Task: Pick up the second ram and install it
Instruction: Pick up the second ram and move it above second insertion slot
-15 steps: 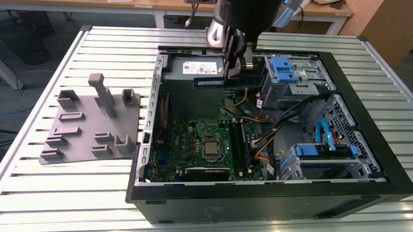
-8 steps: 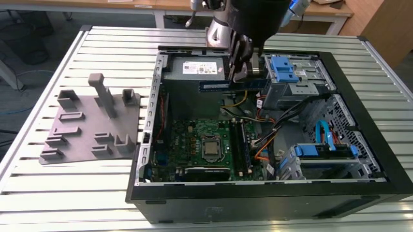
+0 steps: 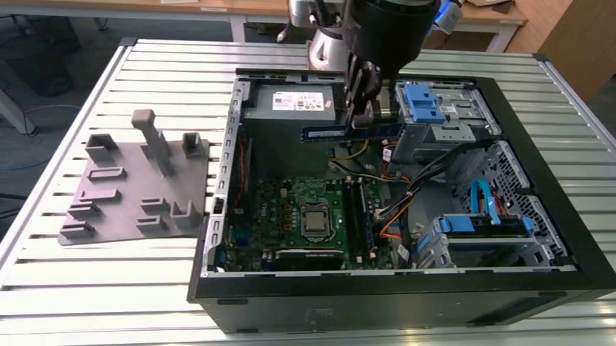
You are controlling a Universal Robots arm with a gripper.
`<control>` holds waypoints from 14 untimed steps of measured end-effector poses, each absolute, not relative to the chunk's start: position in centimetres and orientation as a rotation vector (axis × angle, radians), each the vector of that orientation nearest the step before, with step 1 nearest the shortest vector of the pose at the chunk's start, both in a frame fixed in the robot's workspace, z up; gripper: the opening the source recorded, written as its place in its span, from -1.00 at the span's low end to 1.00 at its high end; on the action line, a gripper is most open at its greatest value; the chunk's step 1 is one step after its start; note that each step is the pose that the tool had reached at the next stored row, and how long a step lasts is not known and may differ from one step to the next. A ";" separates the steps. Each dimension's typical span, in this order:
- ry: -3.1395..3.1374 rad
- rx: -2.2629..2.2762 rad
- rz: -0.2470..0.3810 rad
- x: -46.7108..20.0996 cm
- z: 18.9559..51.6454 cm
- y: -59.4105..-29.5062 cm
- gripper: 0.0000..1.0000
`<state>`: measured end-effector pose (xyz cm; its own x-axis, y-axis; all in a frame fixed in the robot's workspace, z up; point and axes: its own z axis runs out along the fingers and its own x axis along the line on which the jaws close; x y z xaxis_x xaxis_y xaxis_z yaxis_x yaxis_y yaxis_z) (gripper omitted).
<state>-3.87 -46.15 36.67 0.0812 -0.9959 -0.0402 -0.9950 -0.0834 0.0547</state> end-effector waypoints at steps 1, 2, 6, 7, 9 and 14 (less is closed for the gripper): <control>-2.118 2.300 -0.104 -3.8 36.5 -46.2 -0.72; -2.118 2.300 -0.104 -3.7 36.4 -46.2 -0.72; -2.118 2.300 -0.105 -3.3 35.9 -46.2 -0.72; -2.118 2.300 -0.105 -3.3 35.8 -46.2 -0.72; -2.118 2.300 -0.105 -3.1 35.4 -46.2 -0.72; -2.118 2.300 -0.104 -3.0 34.6 -46.6 -0.72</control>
<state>-3.03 -46.59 34.55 0.0811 -0.9959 -0.0400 -0.9950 -0.0832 0.0551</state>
